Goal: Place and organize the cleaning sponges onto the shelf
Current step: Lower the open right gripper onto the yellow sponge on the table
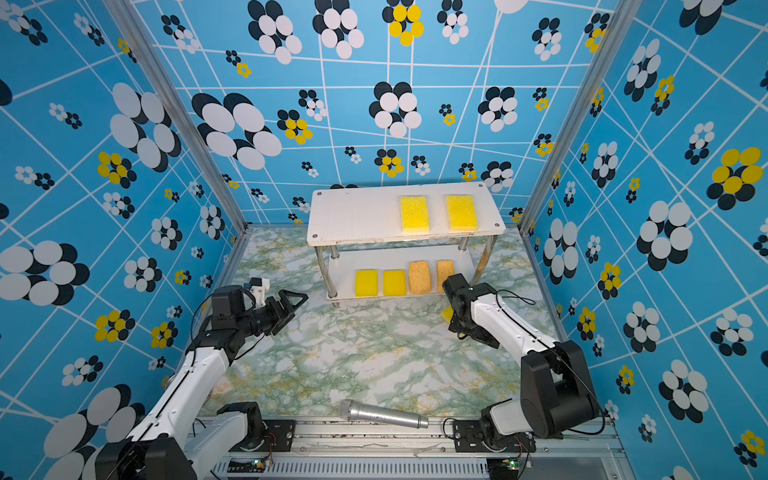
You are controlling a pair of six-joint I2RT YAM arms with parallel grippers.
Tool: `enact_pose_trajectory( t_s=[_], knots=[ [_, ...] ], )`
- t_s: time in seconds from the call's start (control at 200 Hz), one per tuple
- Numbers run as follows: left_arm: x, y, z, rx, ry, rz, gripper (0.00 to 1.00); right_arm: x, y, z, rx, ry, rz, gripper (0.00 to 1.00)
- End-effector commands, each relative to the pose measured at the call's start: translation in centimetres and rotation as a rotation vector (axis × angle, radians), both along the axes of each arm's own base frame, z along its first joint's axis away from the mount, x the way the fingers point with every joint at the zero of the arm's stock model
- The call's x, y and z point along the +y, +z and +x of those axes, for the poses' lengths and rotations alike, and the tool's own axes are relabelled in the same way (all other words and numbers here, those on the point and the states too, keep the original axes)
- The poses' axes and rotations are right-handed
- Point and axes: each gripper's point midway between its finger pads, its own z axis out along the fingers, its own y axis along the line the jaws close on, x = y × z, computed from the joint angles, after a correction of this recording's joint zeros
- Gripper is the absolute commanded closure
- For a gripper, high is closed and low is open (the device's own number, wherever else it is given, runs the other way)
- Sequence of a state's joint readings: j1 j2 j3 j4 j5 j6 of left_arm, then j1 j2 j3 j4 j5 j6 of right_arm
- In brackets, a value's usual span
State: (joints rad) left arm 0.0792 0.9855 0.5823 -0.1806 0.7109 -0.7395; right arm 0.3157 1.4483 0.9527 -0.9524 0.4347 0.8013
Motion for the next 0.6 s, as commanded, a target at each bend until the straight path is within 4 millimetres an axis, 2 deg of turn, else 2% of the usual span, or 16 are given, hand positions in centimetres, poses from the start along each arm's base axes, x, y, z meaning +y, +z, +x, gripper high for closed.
enact_pose_trajectory(
  t_s=[0.0, 0.255, 0.595],
  knots=[
    [0.2, -0.3, -0.2, 0.001, -0.002, 0.008, 0.01, -0.7, 0.0, 0.7, -0.022, -0.029, -0.033, 0.01],
    [0.2, -0.3, -0.1, 0.003, -0.002, 0.008, 0.01, -2.5, -0.7, 0.6, -0.004, -0.067, -0.039, 0.01],
    [0.2, -0.2, -0.3, 0.0, 0.004, 0.008, 0.01, -3.2, -1.9, -0.3, 0.142, -0.032, -0.132, 0.01]
  ],
)
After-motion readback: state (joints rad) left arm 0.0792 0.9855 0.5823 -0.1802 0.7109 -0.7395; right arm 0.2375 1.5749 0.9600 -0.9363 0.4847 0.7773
